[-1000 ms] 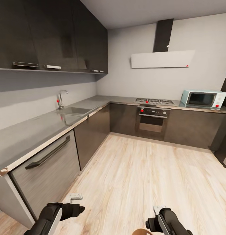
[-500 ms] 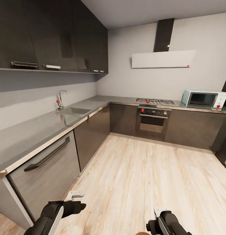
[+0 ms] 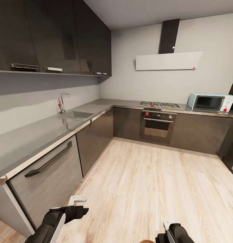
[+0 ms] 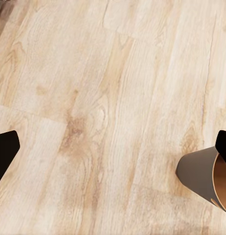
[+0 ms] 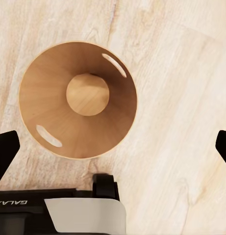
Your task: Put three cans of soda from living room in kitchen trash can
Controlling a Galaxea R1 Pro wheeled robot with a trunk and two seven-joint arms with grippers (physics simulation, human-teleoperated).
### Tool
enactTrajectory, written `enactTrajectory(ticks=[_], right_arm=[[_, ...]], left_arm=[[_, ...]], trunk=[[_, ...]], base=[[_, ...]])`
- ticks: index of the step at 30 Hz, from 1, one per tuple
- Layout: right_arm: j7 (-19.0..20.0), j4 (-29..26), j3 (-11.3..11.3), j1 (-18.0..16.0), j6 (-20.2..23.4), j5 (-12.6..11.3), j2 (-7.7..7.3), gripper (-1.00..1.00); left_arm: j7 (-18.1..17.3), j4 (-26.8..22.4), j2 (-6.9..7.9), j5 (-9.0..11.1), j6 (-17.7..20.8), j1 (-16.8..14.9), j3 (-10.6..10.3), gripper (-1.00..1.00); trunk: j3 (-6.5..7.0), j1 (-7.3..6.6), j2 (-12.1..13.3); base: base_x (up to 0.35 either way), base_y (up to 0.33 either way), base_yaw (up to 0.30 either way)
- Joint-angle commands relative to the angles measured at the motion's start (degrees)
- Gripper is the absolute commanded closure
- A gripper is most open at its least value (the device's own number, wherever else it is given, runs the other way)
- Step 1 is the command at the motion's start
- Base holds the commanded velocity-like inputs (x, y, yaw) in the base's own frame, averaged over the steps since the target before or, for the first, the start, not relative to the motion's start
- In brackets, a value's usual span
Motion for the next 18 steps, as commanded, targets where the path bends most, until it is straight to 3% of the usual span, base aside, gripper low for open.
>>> enactTrajectory(ticks=[1,18], right_arm=[[0.0,0.0,0.0,0.0,0.0,0.0,0.0,-1.0],[0.5,0.1,-0.1,0.0,-3.9,-0.2,0.05,-1.0]], left_arm=[[0.0,0.0,0.0,0.0,-0.1,0.0,0.0,-1.0],[-0.3,0.0,-0.07,0.2,-0.4,0.1,0.0,-1.0]], trunk=[[0.0,0.0,0.0],[0.0,0.0,0.0]], base=[[0.0,0.0,0.0],[0.0,0.0,0.0]])
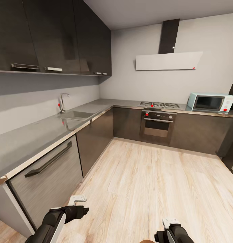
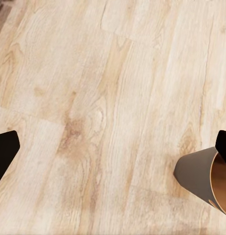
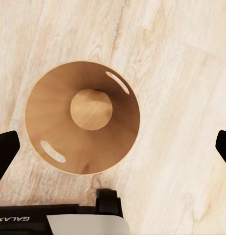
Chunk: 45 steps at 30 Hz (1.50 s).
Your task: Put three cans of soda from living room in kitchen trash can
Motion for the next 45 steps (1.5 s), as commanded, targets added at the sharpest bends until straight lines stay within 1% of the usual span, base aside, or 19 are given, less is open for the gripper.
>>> enactTrajectory(ticks=[1,8,13,15,26,37,44,45], right_arm=[[0.0,0.0,0.0,0.0,0.0,0.0,-0.03,-1.0],[0.1,0.0,-0.1,0.0,0.0,0.0,-0.22,-1.0],[-0.4,0.1,-0.2,0.0,0.0,0.1,-1.12,-1.0],[-0.5,0.1,-0.5,0.0,0.0,0.1,-1.27,-1.0],[-0.5,0.3,-1.0,0.0,0.0,0.1,-1.48,-1.0],[-0.5,0.4,-1.0,0.0,0.0,0.1,-1.58,-1.0],[-0.4,0.4,-1.1,0.0,0.0,0.0,-2.49,-1.0],[-0.3,0.4,-1.1,0.0,0.0,0.0,-2.53,-1.0]], left_arm=[[0.0,0.0,-0.01,0.0,0.0,0.0,0.0,-1.0],[-0.1,0.0,-0.06,0.0,0.0,0.0,-0.1,-1.0],[-0.1,-0.1,-0.32,0.0,0.0,0.0,-0.1,-1.0],[-0.1,-0.1,-0.36,0.0,0.0,0.0,-0.1,-1.0],[-0.1,-0.1,-0.39,0.0,0.1,0.0,-0.5,-1.0],[-0.1,-0.1,-0.39,0.0,0.1,0.0,-0.9,-1.0],[-0.1,-0.1,-0.39,0.0,0.1,0.0,-1.3,-1.0],[-0.1,-0.1,-0.39,0.0,0.1,0.0,-1.3,-1.0]], trunk=[[0.0,0.0,0.0],[0.0,0.0,0.0],[0.0,0.0,0.0],[0.0,0.0,0.0],[0.0,0.0,0.0],[-1.97,2.42,-4.4],[-1.97,2.42,-4.4],[-2.15,2.64,-4.8]], base=[[0.0,0.0,0.0],[0.0,0.0,0.0],[0.0,0.0,0.0],[0.0,0.0,0.0],[0.0,0.0,0.0],[0.0,0.0,0.0],[0.0,0.0,0.0],[0.0,0.0,0.0]])
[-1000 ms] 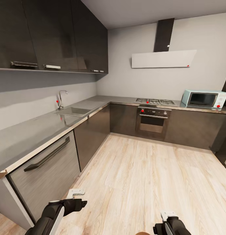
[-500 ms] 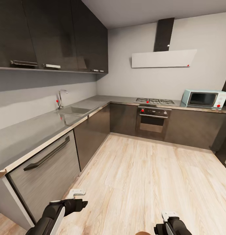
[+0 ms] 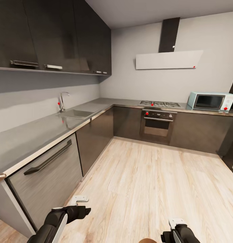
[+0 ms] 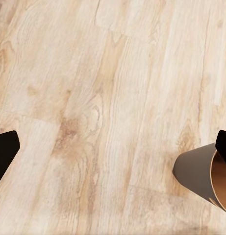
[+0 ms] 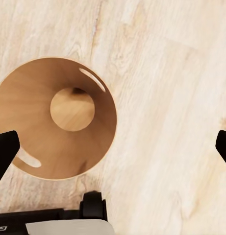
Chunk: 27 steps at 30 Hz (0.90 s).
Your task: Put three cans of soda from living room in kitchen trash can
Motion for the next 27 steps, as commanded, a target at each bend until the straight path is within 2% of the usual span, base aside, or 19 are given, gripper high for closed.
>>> enactTrajectory(ticks=[1,3,27], right_arm=[[0.1,0.0,0.0,0.0,0.0,0.0,-0.03,-1.0],[0.2,0.0,0.0,0.0,0.0,0.0,-0.08,-1.0],[0.7,-0.1,0.0,0.0,-0.1,0.0,0.0,-1.0]], left_arm=[[0.0,0.0,0.0,0.0,0.0,0.0,0.0,-1.0],[0.0,0.0,0.0,0.0,0.0,0.0,-0.1,-1.0],[0.0,0.0,0.0,0.0,0.0,0.0,-0.1,-1.0]], trunk=[[-0.18,0.23,-0.4],[-0.54,0.67,-1.2],[-0.54,0.67,-1.2]], base=[[0.0,0.0,0.0],[0.0,0.0,0.0],[0.0,0.0,0.0]])
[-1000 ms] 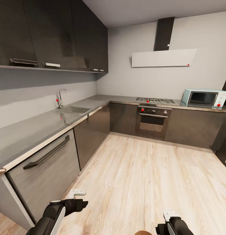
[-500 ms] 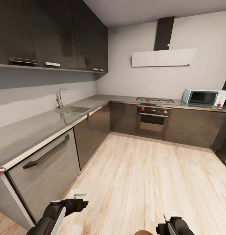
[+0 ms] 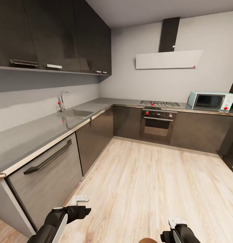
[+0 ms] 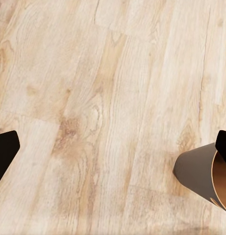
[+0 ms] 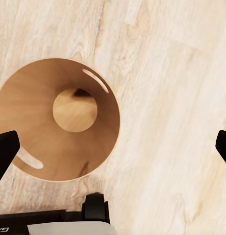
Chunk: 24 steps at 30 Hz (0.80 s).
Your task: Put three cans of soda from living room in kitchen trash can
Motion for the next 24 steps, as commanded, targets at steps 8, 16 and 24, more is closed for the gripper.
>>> enactTrajectory(ticks=[8,16,24], right_arm=[[0.0,0.0,0.0,0.0,0.0,0.0,-0.04,-1.0],[0.1,0.0,0.0,0.0,0.0,0.0,-0.13,-1.0],[0.1,0.0,-0.5,0.0,0.0,0.0,-0.23,-1.0]], left_arm=[[0.1,0.0,0.0,0.0,0.0,0.0,0.0,-1.0],[0.1,-0.1,0.0,0.4,0.0,0.0,0.0,-1.0],[0.1,-0.1,-0.06,0.4,0.0,0.1,0.0,-1.0]], trunk=[[0.0,0.0,0.0],[0.0,0.0,0.0],[-1.08,1.32,-2.4]], base=[[0.0,0.0,0.0],[0.0,0.0,0.0],[0.0,0.0,0.0]])
